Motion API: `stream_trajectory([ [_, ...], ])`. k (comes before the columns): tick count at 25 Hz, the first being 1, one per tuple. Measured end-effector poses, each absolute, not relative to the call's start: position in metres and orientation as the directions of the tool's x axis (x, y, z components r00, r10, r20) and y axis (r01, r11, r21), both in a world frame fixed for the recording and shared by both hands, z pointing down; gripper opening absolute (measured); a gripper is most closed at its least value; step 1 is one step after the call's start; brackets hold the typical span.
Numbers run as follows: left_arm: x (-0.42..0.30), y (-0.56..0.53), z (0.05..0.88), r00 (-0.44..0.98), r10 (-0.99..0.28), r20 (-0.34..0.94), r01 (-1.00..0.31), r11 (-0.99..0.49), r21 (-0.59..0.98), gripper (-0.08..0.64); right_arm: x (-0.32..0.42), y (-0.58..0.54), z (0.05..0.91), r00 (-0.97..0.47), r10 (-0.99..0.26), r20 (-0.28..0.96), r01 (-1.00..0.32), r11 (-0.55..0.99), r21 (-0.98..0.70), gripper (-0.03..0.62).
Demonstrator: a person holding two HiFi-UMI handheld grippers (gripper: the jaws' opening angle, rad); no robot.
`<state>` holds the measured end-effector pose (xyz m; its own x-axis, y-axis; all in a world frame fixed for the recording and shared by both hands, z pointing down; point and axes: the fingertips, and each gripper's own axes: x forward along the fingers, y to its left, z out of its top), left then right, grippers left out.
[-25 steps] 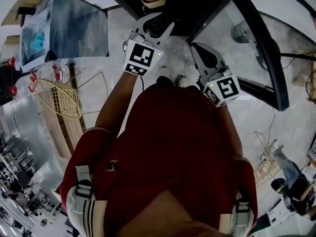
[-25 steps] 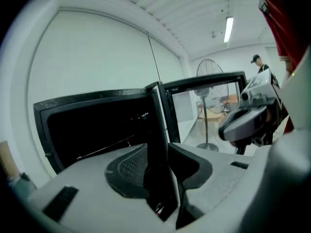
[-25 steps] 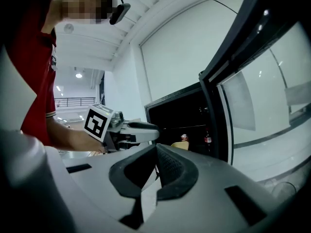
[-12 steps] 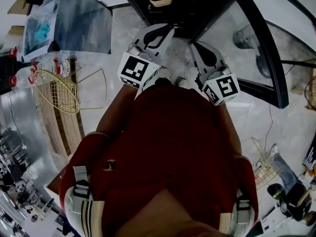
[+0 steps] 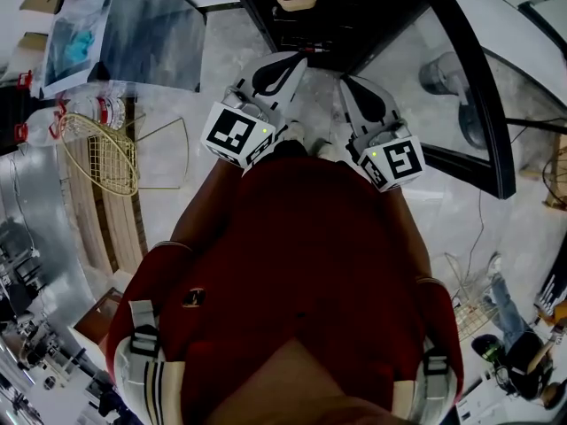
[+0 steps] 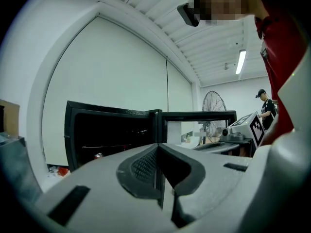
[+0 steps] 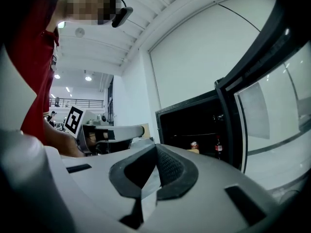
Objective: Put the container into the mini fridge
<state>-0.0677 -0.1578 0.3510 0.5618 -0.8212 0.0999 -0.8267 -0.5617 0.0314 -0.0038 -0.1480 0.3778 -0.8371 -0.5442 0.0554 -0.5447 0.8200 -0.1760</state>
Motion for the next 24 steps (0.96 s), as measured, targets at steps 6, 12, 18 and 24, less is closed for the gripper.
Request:
stream_trajectory([
  [6, -0.069, -0.15, 0.355, 0.551, -0.828, 0.105, -0.834, -0.55, 0.036, 0.006, -0.006, -0.142, 0.381, -0.847, -0.529, 0.055, -0.529, 0.83, -0.177, 0.0],
  [12, -0.072, -0.151, 0.351, 0.539, -0.836, 0.1, -0.842, -0.538, 0.036, 0.006, -0.004, -0.145, 0.378, -0.846, -0.53, 0.055, -0.531, 0.828, -0.179, 0.0],
  [18, -0.069, -0.152, 0.348, 0.536, -0.838, 0.097, -0.844, -0.536, 0.037, 0.007, 0.002, -0.145, 0.375, -0.839, -0.541, 0.051, -0.541, 0.822, -0.18, 0.0],
  [24, -0.066, -0.154, 0.351, 0.537, -0.838, 0.095, -0.843, -0.536, 0.04, 0.006, 0.008, -0.146, 0.379, -0.835, -0.547, 0.051, -0.547, 0.818, -0.179, 0.0],
])
